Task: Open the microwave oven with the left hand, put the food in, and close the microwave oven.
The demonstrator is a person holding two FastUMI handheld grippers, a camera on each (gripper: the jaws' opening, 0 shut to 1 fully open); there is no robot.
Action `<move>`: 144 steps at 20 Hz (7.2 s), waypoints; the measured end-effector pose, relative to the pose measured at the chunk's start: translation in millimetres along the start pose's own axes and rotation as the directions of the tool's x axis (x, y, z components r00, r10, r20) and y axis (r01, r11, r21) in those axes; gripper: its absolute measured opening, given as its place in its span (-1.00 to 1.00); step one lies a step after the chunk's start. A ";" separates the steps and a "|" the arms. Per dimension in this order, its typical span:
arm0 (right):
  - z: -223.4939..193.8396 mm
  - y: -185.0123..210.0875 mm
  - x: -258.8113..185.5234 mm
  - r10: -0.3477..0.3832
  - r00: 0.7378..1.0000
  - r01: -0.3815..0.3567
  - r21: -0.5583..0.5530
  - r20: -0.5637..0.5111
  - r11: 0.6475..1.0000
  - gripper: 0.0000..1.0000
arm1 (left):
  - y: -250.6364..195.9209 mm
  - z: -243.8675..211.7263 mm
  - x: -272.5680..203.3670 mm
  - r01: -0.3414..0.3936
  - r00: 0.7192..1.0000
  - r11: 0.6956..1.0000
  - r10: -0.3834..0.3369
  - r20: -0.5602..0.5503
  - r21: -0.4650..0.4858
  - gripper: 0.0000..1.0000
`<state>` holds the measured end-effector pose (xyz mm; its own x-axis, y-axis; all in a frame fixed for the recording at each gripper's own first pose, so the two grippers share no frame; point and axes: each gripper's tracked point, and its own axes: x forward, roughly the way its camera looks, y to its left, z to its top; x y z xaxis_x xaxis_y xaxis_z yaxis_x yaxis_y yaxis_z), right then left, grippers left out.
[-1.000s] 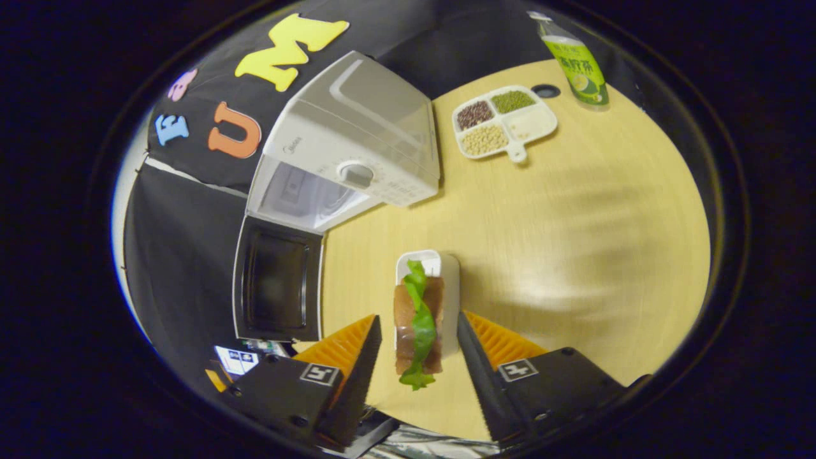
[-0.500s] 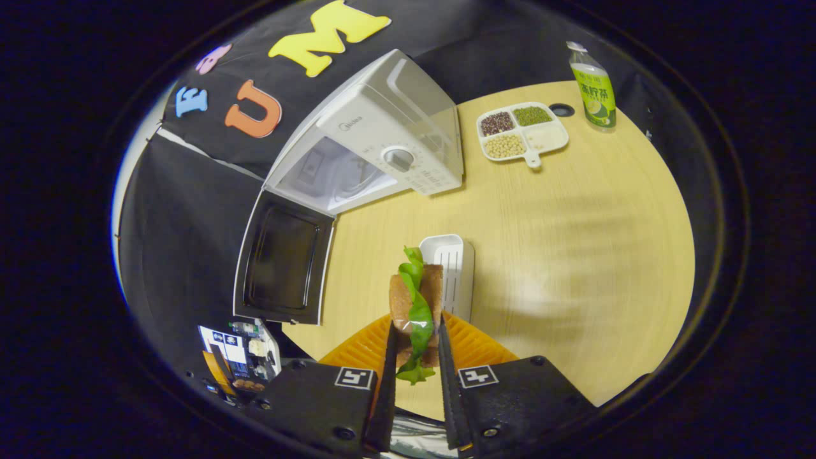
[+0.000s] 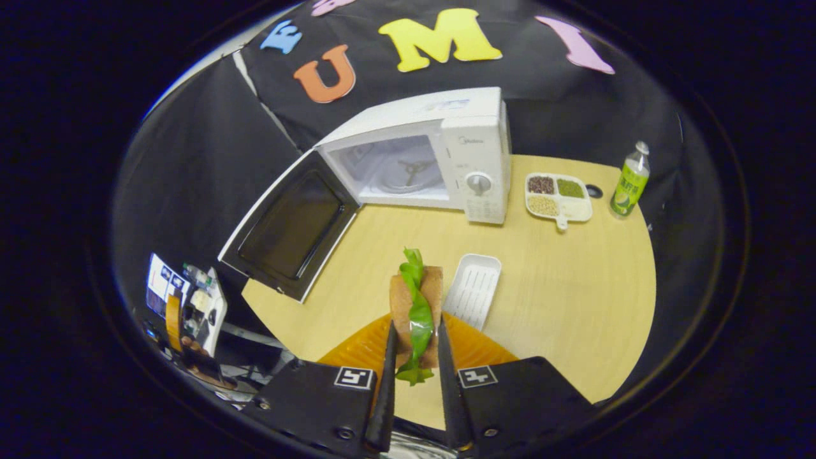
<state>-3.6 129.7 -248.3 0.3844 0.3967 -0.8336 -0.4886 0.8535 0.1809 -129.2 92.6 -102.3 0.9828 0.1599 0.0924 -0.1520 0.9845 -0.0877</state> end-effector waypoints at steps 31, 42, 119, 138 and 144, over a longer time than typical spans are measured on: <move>185.5 125.2 224.9 -0.175 0.756 0.203 0.029 0.630 0.979 -0.32 | 13.3 -39.9 43.0 0.068 0.994 0.987 -0.055 -0.094 0.143 0.93; 255.3 64.6 268.9 -0.371 0.600 -0.098 0.525 0.709 0.846 -0.31 | 33.1 -42.1 60.7 0.001 0.995 0.995 0.009 -0.098 0.098 0.93; 17.0 9.4 -112.4 -0.133 0.554 0.188 0.032 0.822 0.982 0.82 | -11.3 -149.2 148.9 0.174 0.961 0.980 -0.148 -0.234 0.097 -1.00; 2.7 -57.4 -207.7 -0.266 0.411 0.363 0.111 0.872 0.925 1.00 | -188.2 -174.5 238.4 0.420 0.892 0.899 -0.384 -0.237 0.122 -1.00; 4.7 -74.6 -221.1 -0.280 0.373 0.384 0.127 0.884 0.914 1.00 | -230.0 -193.6 267.6 0.435 0.883 0.893 -0.398 -0.249 0.115 -1.00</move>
<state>-48.5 -20.1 -75.0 0.9730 0.2079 0.0999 -0.1994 0.9759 -0.0885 189.1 -105.0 -249.4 0.9544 -0.2684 -0.1308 0.2795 0.9572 0.0754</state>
